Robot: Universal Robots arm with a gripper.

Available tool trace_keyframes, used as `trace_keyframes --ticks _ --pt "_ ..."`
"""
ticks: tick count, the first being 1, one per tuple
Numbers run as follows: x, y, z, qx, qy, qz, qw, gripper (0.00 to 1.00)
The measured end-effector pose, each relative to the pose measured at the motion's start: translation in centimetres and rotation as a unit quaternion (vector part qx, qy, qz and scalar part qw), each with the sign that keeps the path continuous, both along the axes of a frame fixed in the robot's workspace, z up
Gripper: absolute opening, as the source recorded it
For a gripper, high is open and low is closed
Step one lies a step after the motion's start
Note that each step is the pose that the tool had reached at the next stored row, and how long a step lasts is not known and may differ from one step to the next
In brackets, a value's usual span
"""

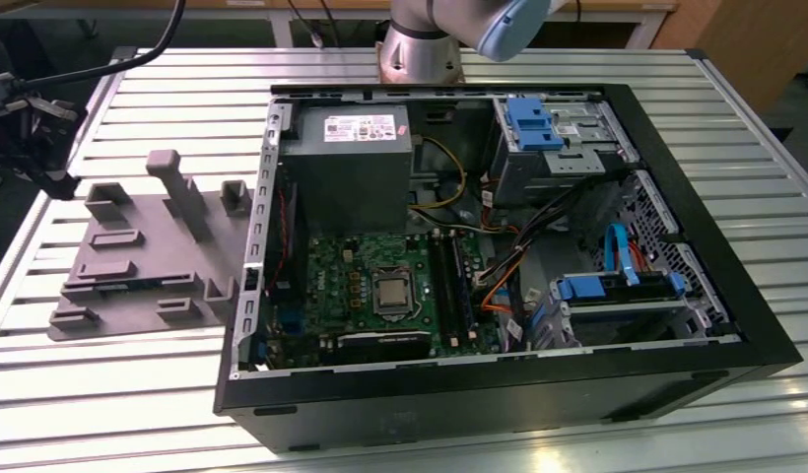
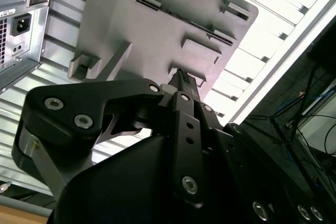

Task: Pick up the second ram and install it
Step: 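Reach for the second ram, then pick up the second ram and move it above second insertion slot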

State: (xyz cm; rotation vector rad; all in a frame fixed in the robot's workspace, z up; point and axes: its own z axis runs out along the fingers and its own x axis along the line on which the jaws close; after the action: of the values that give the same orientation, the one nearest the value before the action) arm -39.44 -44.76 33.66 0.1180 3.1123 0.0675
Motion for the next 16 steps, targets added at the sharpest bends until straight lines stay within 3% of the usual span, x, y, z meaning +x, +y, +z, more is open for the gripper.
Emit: trace_keyframes --ticks 6,16 --pt "-0.04 -0.07 -0.46 0.0000 0.0001 0.000 1.0000 0.11" --pt "-0.04 -0.07 -0.52 0.0000 0.0001 0.000 1.0000 0.11"
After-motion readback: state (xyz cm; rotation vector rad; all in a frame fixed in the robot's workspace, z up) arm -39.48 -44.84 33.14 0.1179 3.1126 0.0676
